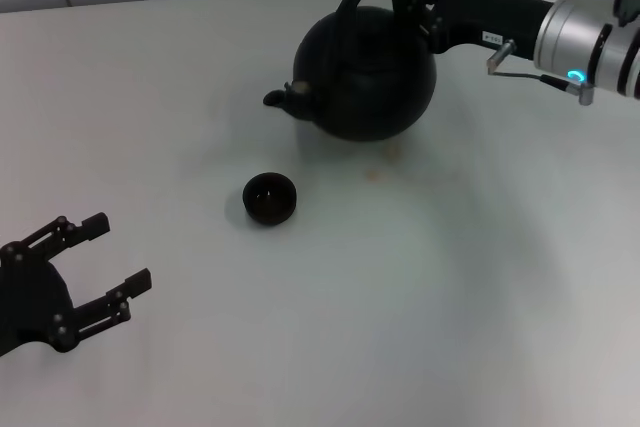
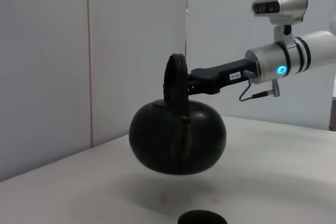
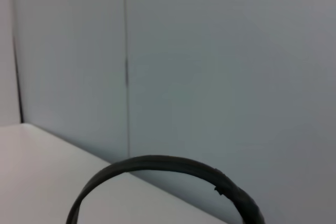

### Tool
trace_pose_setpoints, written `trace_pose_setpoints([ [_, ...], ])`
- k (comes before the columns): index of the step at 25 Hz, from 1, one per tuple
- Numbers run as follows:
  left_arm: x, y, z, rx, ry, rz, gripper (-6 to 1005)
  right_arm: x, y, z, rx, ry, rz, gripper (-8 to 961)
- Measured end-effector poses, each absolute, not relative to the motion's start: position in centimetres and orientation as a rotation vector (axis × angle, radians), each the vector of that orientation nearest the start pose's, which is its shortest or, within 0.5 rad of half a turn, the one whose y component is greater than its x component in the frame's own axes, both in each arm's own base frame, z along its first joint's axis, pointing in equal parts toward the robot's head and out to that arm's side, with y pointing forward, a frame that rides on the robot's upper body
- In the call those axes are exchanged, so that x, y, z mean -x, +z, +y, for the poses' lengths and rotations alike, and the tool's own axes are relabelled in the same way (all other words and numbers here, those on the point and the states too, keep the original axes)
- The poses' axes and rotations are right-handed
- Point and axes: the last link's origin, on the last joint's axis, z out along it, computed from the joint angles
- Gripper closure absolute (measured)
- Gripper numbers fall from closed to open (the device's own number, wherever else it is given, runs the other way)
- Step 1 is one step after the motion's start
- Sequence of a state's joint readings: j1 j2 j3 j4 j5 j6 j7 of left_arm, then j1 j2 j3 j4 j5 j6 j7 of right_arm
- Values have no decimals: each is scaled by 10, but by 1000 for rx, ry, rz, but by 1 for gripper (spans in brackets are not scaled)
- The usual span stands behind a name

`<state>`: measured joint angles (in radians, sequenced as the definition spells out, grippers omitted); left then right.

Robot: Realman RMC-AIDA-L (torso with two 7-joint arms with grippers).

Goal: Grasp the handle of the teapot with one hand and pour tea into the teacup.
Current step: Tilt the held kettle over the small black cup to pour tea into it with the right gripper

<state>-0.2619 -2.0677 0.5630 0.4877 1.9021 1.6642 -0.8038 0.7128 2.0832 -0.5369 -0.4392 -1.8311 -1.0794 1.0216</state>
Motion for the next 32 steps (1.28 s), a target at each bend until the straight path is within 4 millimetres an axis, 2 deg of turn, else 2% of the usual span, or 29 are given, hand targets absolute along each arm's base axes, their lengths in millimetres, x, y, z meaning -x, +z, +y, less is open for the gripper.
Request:
trace_pose_setpoints([
  [4,332,-2,236,2512,-787,-358,208,-247,-6,416,2320,580,377,873],
  [15,333,-2,237,2510,-787,-370,208,-232,-9,415,2334,555,89,873],
  [32,333,-1,239,2510,-784,-372,208,-226,-6,415,2316,486,-146,872],
])
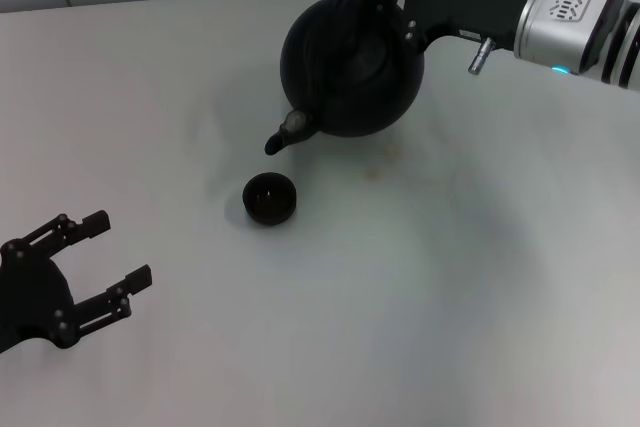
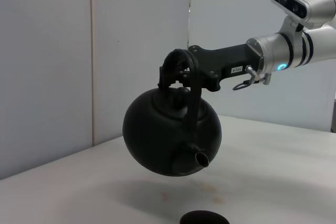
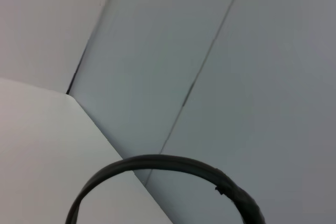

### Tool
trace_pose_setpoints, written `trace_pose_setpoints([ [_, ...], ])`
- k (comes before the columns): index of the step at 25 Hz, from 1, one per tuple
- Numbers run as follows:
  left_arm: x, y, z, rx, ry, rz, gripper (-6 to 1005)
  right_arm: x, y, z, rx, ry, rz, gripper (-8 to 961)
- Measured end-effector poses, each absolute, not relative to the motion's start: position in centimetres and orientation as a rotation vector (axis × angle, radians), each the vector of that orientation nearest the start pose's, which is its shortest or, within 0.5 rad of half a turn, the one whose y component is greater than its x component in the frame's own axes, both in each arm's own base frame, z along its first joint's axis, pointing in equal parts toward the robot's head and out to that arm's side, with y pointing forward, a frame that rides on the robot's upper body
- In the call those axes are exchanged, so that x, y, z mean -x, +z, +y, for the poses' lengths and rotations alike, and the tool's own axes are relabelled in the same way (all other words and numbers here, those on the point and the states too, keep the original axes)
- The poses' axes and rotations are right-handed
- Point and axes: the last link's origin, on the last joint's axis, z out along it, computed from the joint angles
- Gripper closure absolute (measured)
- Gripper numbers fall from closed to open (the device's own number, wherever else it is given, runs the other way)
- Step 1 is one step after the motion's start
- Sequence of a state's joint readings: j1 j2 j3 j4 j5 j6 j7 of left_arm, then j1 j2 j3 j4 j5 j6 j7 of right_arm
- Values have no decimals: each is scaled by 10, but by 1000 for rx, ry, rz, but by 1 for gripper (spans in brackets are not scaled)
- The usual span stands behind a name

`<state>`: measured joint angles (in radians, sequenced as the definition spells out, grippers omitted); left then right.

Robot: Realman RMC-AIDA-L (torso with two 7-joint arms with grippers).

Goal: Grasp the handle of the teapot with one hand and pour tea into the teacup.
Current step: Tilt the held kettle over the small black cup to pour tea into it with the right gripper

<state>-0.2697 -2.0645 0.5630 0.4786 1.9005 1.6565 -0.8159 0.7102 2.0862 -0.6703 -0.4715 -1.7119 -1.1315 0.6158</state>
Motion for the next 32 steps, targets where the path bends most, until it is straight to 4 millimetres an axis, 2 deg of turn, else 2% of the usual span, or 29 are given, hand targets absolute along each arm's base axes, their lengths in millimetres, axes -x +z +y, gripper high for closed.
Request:
trace_pose_setpoints([
  [17,331,0,242,2500,-793,-375,209,-216,-2,412,2275,463,-365,873],
  [32,330,-1,243,2500,-796,-378,209,-211,-9,413,2284,389,-493,859],
])
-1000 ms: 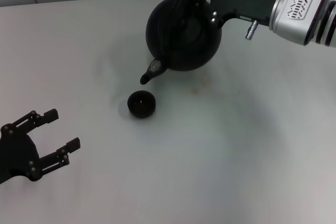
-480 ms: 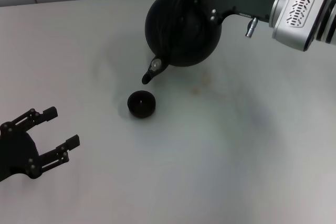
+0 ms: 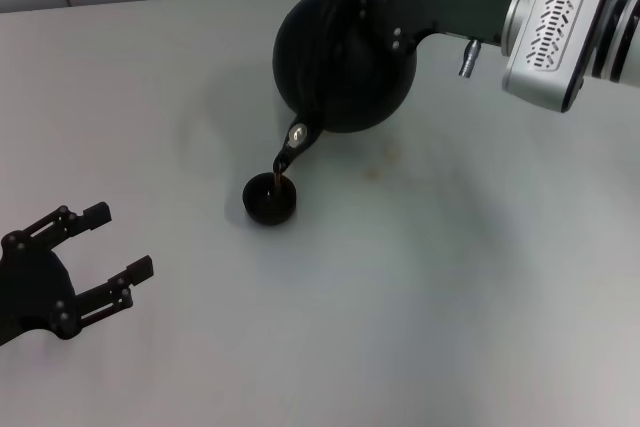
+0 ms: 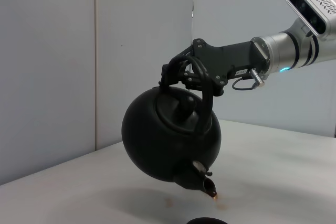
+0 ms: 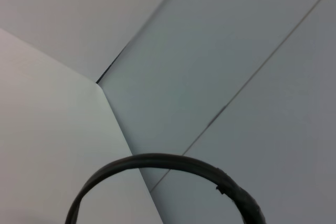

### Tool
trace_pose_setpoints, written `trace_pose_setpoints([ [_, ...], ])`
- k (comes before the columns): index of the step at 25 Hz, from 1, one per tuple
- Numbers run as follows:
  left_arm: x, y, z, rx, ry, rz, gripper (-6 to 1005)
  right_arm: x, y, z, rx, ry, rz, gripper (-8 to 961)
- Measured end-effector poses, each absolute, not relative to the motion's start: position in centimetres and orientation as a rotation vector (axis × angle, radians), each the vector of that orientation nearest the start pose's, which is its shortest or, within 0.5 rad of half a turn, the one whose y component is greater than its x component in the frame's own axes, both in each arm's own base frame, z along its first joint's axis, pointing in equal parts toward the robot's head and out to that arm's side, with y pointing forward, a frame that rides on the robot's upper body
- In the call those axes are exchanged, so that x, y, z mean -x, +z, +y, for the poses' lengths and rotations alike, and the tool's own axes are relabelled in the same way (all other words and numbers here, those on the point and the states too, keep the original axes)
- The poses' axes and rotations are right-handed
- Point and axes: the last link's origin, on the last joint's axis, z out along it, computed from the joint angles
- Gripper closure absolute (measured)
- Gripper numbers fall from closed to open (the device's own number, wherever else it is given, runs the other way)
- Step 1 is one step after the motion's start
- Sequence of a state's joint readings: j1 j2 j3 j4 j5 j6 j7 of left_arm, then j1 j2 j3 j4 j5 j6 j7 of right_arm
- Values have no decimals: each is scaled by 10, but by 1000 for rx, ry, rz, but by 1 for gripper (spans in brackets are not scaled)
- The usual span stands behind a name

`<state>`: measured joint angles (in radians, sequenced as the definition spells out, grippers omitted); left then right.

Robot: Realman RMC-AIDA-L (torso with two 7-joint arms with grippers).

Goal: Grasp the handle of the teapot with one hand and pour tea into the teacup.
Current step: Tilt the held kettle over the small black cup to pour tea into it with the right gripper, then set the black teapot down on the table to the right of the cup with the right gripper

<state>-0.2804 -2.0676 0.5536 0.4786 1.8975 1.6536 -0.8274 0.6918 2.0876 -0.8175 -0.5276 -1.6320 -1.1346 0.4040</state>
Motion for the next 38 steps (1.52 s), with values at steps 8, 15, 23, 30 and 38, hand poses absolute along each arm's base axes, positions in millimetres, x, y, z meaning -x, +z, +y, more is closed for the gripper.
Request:
trace_pose_setpoints([
  [8,330,-1,243,2500,-797,-379,209,-206,-13,414,2270,385,-542,852],
  [15,330,0,244,2494,-804,-385,209,-203,-16,414,2275,383,-552,845],
  [23,330,0,243,2493,-804,-390,209,-210,-13,412,2318,449,-352,837],
  [30,330,2,244,2494,-805,-385,209,-222,-1,414,2332,526,-13,830],
  [38,328,2,246,2497,-810,-376,209,-240,5,408,2312,593,276,822],
])
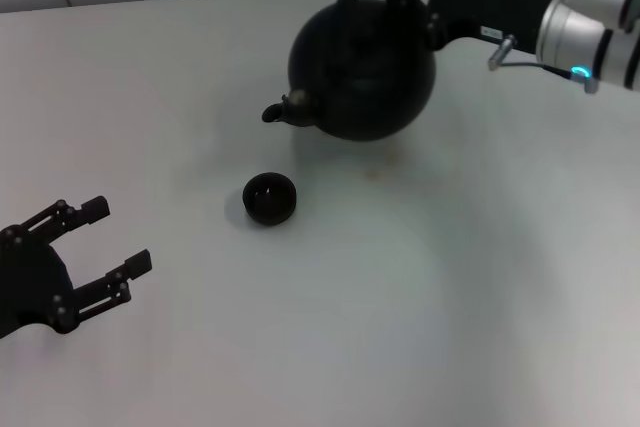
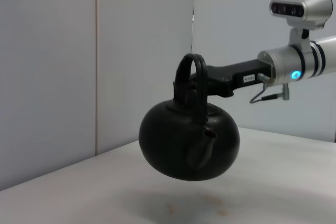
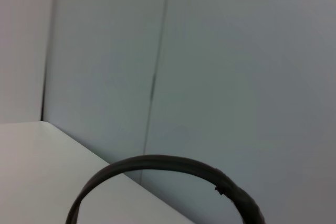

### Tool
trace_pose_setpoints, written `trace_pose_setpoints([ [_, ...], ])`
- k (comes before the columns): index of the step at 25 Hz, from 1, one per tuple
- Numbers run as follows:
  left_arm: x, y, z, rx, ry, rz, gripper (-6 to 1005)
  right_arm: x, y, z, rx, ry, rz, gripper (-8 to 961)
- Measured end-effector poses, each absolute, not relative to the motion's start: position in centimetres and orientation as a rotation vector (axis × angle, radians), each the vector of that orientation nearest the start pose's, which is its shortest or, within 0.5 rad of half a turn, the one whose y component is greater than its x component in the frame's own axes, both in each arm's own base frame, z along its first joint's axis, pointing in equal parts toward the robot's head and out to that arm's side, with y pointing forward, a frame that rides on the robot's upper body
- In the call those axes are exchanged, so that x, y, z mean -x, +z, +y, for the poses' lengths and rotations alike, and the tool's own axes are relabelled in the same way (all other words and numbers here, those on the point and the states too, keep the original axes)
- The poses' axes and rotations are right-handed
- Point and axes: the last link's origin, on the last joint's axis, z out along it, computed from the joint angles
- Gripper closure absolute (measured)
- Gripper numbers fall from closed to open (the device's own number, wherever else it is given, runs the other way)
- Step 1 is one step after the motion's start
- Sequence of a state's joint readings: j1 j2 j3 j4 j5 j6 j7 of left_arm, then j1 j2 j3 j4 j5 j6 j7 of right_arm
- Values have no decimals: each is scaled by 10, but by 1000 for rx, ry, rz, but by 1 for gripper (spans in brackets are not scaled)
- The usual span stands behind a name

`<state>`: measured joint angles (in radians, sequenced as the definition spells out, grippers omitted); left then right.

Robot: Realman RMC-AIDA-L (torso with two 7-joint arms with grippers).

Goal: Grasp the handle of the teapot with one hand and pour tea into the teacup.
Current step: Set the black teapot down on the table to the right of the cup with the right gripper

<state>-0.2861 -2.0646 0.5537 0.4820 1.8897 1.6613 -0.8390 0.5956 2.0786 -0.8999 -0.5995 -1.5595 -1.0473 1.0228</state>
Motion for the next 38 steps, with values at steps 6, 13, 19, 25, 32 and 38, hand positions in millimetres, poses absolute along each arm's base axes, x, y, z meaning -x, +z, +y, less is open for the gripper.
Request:
trace_pose_setpoints([
  [6,328,2,246,2498,-811,-376,209,-255,13,397,2242,653,361,817],
  [13,327,2,246,2501,-816,-369,210,-258,12,392,2244,664,370,810],
  [19,326,2,247,2505,-819,-363,210,-263,7,389,2257,648,391,804],
  [25,325,3,248,2508,-822,-356,210,-271,2,387,2261,613,428,798],
  [32,324,2,248,2511,-826,-358,210,-282,-7,383,2256,565,442,791],
  [38,324,1,248,2510,-828,-362,210,-281,-7,383,2251,575,433,786],
])
